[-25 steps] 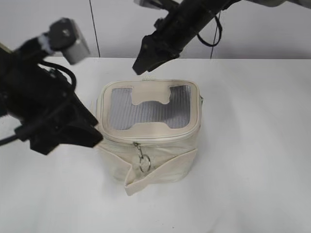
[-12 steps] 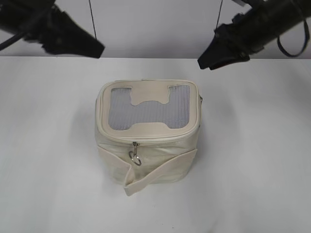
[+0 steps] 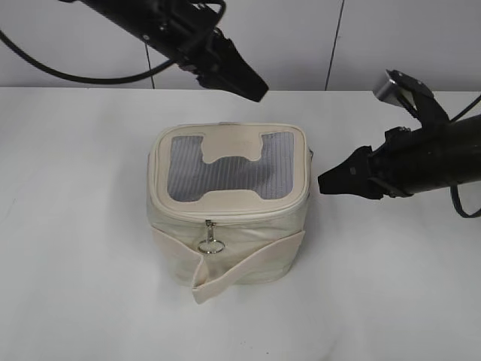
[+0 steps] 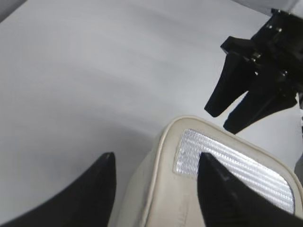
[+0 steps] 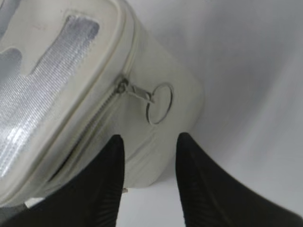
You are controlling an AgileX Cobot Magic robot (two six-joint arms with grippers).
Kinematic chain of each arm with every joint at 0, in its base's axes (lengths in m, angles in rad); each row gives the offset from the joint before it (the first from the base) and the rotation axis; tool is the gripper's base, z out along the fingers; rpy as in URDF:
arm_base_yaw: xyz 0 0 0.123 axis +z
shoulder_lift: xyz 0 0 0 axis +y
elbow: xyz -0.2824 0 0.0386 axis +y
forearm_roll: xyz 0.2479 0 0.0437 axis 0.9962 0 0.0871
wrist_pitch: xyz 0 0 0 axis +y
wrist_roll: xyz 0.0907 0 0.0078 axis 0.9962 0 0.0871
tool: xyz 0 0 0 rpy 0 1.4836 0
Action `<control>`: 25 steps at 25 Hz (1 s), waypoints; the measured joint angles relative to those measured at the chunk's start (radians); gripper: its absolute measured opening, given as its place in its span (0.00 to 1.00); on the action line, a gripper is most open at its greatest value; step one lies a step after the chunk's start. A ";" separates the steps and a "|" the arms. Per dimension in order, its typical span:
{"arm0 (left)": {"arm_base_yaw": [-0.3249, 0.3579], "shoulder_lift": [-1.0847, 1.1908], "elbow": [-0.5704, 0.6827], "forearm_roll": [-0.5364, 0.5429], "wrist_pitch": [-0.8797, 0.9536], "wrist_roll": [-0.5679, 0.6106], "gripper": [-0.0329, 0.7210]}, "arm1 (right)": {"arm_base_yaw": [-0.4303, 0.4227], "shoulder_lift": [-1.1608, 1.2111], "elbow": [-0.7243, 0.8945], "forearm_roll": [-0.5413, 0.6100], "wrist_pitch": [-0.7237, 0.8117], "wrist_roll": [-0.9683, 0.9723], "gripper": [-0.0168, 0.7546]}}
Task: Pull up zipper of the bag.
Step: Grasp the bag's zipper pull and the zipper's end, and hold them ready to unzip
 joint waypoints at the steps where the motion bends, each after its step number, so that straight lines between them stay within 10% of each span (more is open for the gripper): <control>1: -0.018 0.028 -0.030 0.007 0.010 -0.001 0.61 | 0.000 0.000 0.021 0.029 -0.009 -0.024 0.41; 17: -0.083 0.211 -0.185 0.122 0.084 -0.058 0.60 | 0.000 -0.001 0.061 0.152 -0.080 -0.157 0.41; 25: -0.091 0.211 -0.187 0.153 0.082 -0.072 0.10 | 0.000 0.048 0.061 0.196 -0.057 -0.208 0.41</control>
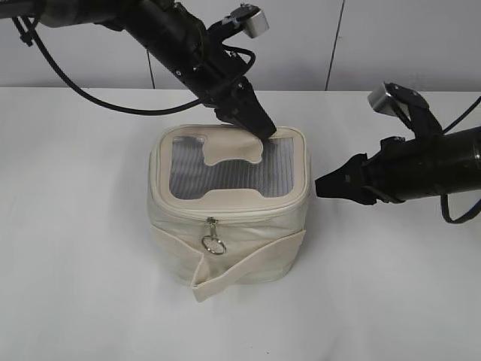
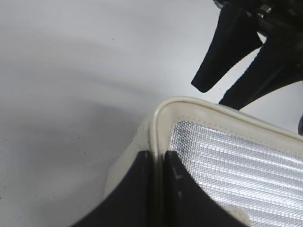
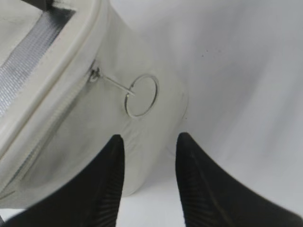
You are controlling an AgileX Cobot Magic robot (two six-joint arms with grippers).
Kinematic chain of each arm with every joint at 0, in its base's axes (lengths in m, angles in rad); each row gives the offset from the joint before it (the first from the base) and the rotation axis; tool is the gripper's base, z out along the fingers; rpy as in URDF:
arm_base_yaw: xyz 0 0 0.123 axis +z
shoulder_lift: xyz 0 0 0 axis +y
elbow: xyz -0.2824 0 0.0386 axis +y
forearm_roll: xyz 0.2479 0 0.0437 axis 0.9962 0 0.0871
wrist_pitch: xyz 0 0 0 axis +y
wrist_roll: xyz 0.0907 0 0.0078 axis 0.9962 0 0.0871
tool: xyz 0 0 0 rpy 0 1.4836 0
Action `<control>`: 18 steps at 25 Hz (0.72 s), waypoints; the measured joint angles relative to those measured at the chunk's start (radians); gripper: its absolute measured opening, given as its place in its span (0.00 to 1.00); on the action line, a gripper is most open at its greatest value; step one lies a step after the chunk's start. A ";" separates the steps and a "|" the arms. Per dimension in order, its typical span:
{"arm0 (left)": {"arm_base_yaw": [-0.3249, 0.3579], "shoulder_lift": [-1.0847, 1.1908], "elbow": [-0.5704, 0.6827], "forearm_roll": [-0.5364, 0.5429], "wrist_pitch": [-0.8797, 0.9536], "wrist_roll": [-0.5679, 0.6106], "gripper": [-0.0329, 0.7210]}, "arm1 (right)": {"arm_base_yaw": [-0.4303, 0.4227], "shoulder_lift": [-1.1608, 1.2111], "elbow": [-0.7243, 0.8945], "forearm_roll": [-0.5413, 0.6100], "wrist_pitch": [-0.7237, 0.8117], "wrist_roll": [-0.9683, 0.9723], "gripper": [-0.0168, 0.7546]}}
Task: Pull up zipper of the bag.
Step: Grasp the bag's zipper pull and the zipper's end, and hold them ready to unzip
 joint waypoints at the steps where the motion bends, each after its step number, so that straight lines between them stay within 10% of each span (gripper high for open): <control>1: 0.000 0.000 0.000 0.001 0.001 -0.001 0.09 | 0.000 0.007 0.000 0.008 0.010 -0.015 0.41; 18: -0.001 -0.001 -0.001 0.004 0.000 -0.003 0.09 | 0.002 0.012 0.000 0.045 0.050 -0.087 0.49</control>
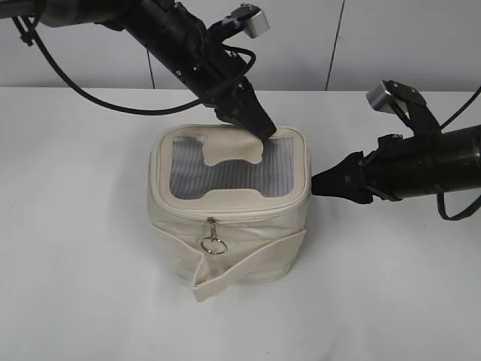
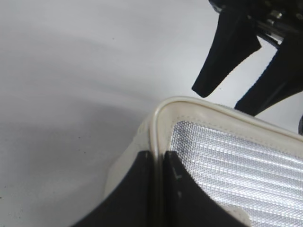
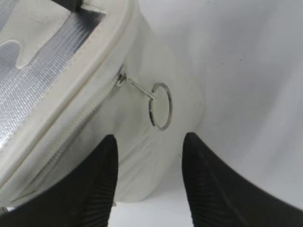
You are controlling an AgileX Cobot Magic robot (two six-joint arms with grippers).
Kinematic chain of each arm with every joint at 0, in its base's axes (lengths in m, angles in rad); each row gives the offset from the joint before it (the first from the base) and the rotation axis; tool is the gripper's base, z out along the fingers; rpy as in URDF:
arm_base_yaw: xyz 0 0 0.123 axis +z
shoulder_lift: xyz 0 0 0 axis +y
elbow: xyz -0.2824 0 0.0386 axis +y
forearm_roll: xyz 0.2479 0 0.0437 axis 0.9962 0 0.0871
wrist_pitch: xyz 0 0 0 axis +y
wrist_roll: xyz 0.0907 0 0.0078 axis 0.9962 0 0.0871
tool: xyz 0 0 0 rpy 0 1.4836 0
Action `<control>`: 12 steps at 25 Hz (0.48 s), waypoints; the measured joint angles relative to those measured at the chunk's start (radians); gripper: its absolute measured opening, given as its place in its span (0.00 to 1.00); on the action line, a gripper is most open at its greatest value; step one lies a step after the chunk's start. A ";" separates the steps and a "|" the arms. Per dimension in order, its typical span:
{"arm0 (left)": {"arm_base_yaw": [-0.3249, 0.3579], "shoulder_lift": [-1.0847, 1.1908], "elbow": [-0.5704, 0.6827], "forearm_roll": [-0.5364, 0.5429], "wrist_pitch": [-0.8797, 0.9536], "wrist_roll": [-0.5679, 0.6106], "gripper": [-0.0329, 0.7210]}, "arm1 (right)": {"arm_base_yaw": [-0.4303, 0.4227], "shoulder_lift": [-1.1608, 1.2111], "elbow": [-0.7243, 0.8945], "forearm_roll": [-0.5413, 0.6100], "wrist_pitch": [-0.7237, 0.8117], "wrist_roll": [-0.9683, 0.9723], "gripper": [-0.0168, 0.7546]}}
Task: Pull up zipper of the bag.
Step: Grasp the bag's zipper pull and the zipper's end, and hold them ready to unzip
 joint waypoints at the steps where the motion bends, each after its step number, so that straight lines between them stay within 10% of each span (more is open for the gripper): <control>1: 0.000 0.000 0.000 0.000 0.000 0.000 0.09 | 0.000 0.000 0.000 0.000 0.000 -0.008 0.49; 12: 0.000 0.000 0.000 0.001 0.000 0.000 0.09 | 0.055 0.002 0.000 0.092 -0.075 -0.136 0.58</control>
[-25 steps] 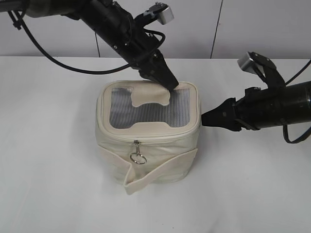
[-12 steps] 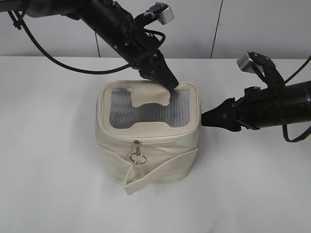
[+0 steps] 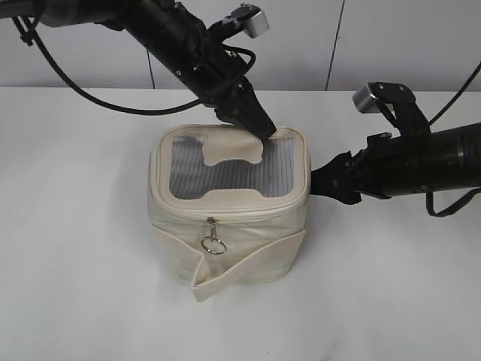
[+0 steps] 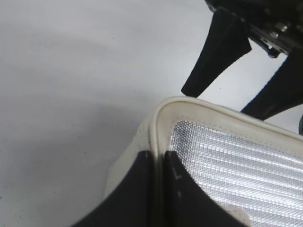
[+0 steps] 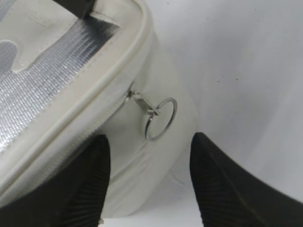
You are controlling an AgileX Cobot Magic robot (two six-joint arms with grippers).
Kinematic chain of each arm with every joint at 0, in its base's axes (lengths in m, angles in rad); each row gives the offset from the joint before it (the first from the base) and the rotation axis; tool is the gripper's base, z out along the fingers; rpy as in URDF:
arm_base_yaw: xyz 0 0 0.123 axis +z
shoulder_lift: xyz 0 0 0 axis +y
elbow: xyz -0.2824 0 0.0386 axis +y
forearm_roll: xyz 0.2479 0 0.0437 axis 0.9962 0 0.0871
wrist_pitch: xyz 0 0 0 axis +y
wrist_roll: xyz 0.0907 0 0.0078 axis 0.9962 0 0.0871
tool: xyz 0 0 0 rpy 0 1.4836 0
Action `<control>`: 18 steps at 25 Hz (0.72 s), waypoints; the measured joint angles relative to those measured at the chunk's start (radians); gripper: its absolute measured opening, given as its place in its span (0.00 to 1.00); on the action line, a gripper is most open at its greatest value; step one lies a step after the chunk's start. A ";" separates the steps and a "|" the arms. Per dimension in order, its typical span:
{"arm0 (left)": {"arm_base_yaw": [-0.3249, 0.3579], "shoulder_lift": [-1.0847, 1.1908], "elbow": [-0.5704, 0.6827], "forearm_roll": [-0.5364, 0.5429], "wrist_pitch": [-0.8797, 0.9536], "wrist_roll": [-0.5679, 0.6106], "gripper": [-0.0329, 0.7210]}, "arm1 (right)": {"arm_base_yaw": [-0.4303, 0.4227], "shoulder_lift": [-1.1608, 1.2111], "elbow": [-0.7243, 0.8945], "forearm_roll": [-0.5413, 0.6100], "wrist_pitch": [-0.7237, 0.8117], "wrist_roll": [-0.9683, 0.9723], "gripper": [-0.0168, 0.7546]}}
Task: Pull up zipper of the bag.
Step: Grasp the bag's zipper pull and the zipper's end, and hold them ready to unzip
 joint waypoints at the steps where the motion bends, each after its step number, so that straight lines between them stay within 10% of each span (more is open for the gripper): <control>1: 0.000 0.000 0.000 0.000 0.000 0.000 0.09 | 0.000 0.002 0.000 0.002 -0.004 -0.002 0.58; 12: 0.000 -0.001 0.000 0.003 0.000 0.000 0.09 | 0.000 0.094 -0.075 0.008 0.005 -0.003 0.58; 18: 0.000 -0.001 0.000 0.003 -0.001 0.000 0.09 | 0.002 0.143 -0.128 -0.051 0.034 0.079 0.10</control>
